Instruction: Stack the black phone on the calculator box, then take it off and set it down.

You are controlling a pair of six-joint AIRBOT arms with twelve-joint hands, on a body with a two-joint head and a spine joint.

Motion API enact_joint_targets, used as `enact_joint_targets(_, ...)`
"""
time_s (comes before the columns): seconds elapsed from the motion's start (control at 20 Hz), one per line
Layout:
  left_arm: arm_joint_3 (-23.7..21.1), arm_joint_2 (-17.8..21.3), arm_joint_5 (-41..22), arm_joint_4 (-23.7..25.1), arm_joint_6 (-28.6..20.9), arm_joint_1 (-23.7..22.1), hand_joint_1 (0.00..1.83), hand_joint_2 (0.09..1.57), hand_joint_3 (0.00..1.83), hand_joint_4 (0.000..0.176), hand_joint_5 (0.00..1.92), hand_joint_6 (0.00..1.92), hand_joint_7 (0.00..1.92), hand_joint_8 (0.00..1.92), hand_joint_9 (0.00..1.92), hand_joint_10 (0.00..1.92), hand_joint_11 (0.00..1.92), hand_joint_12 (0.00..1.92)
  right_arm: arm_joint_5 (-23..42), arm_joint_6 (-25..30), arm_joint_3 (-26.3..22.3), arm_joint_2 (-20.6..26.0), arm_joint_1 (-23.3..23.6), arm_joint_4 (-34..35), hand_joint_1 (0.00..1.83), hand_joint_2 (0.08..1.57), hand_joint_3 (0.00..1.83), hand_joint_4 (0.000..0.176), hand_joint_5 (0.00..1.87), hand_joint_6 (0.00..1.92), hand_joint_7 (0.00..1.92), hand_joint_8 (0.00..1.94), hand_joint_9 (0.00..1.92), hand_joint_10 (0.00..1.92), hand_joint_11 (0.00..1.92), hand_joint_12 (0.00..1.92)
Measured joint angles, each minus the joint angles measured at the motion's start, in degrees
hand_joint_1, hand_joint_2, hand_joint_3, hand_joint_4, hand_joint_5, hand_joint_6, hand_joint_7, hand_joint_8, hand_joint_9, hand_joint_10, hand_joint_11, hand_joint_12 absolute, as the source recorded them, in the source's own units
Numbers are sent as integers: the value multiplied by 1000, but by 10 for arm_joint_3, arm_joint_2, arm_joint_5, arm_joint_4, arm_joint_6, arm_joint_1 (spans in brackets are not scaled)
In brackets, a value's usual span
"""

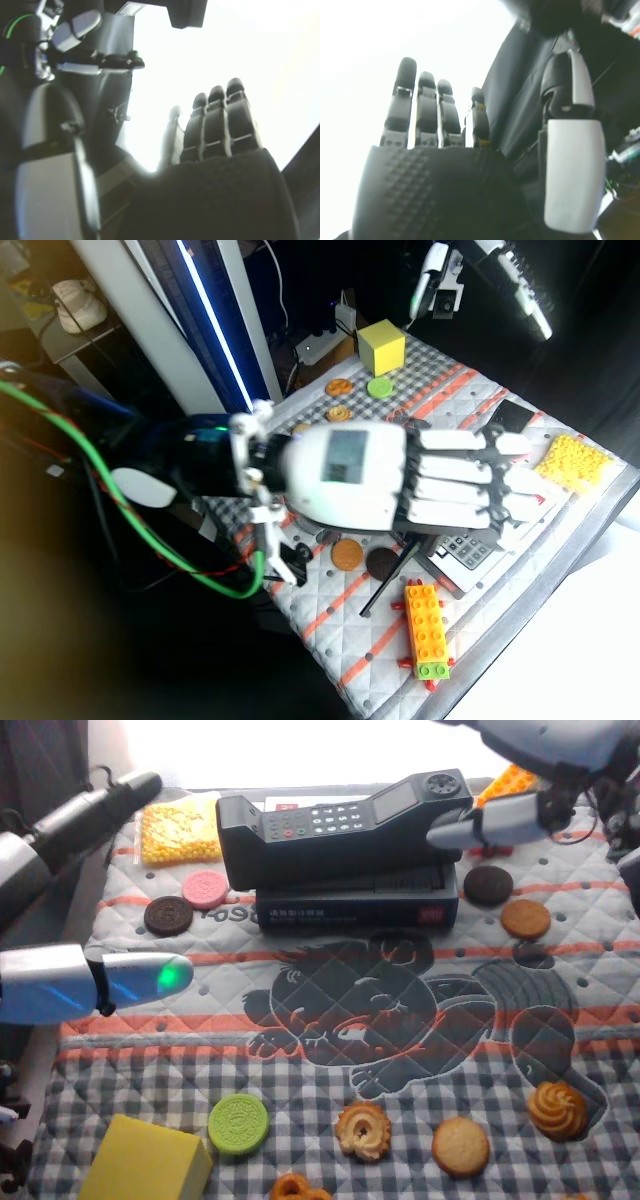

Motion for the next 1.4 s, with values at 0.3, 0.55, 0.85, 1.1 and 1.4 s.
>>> enact_joint_targets(0.3, 5, 0, 9, 0, 0, -4, 754, 964, 1, 97, 81, 2, 125, 4, 121, 2, 0, 232, -49, 0, 34, -25, 0, 15, 894, 959, 1, 104, 310, 9, 389, 4, 333, 251, 24, 1070)
enact_joint_targets(0.55, 7, -3, 12, 3, 0, -7, 783, 971, 2, 126, 86, 2, 85, 1, 58, 1, 0, 14, -60, 1, 38, -35, 1, 14, 1256, 1037, 0, 0, 1099, 616, 1227, 634, 1237, 163, 656, 1272)
enact_joint_targets(0.85, 9, -4, 19, 3, 0, -8, 767, 982, 4, 135, 71, 1, 93, 1, 59, 1, 12, 6, -55, 11, 39, -36, 6, 16, 1361, 1061, 0, 0, 1044, 755, 1141, 694, 1071, 869, 703, 1118)
enact_joint_targets(1.1, 12, -7, 21, 0, 0, -8, 762, 981, 2, 104, 106, 9, 129, 10, 102, 13, 13, 7, -43, 38, 28, -27, -1, 12, 1256, 1106, 0, 0, 1145, 518, 923, 1263, 722, 1332, 457, 1892)
enact_joint_targets(1.4, 11, -7, 20, -9, 0, -7, 758, 954, 0, 94, 155, 19, 152, 9, 112, 15, 59, 29, 84, 85, -58, 62, -52, -19, 1185, 1052, 0, 0, 1133, 706, 1100, 1205, 1130, 1803, 1186, 1921)
